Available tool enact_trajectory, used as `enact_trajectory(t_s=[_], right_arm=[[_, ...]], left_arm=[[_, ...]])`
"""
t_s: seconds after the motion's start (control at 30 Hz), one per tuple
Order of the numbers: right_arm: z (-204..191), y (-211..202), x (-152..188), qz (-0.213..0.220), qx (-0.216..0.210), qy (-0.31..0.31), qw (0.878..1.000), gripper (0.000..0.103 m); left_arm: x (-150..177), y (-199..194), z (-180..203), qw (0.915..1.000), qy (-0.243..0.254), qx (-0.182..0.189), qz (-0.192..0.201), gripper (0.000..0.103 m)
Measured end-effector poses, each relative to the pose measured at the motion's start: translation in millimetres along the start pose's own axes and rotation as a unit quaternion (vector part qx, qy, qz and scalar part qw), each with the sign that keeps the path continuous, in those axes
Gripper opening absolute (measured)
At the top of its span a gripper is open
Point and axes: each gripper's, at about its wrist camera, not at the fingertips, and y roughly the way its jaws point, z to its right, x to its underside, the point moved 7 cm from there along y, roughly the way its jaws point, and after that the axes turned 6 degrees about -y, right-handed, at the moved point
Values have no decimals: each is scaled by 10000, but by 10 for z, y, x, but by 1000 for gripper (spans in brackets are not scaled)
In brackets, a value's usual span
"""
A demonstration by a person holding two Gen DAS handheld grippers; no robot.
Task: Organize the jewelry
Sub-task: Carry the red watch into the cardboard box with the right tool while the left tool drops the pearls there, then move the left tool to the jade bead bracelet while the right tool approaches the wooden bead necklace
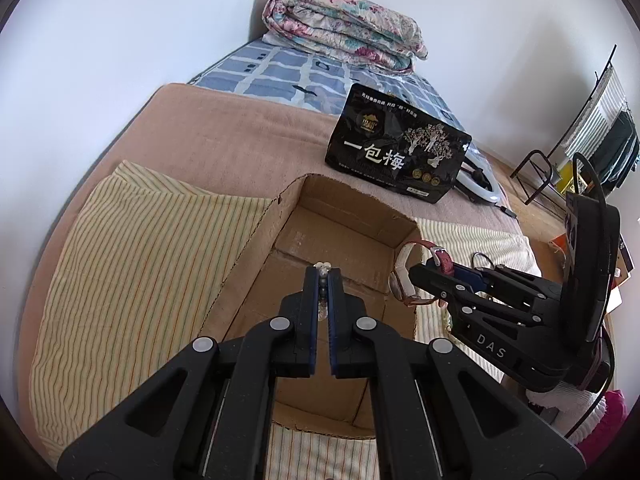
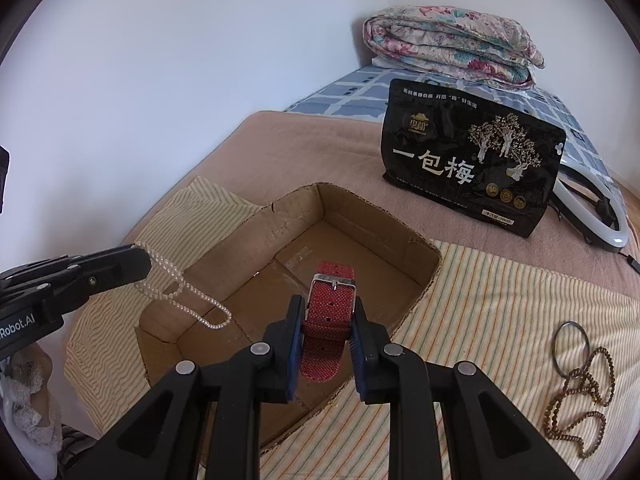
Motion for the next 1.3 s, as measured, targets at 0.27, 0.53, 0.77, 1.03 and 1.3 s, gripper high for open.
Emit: enact_trajectory(t_s=[0.27,0.53,0.77,1.03,1.3], right_arm=[[28,307,59,-237,-42,187,9995,20],[0,264,59,-131,-10,97,9999,42],[89,77,42,62,140,166,9997,64],[397,-252,187,180,364,349,9986,78],[974,-805,429,335,885,661,9933,82]], left_arm=[[88,189,-62,9994,-64,-208,-273,1],[101,234,-82,9989,-91,-314,-324,2],[99,232,-66,9988,-33,-402,-276,2],[118,178,135,9994,225,-221,-155,2],[200,150,502,9985,526,116,-87,2]])
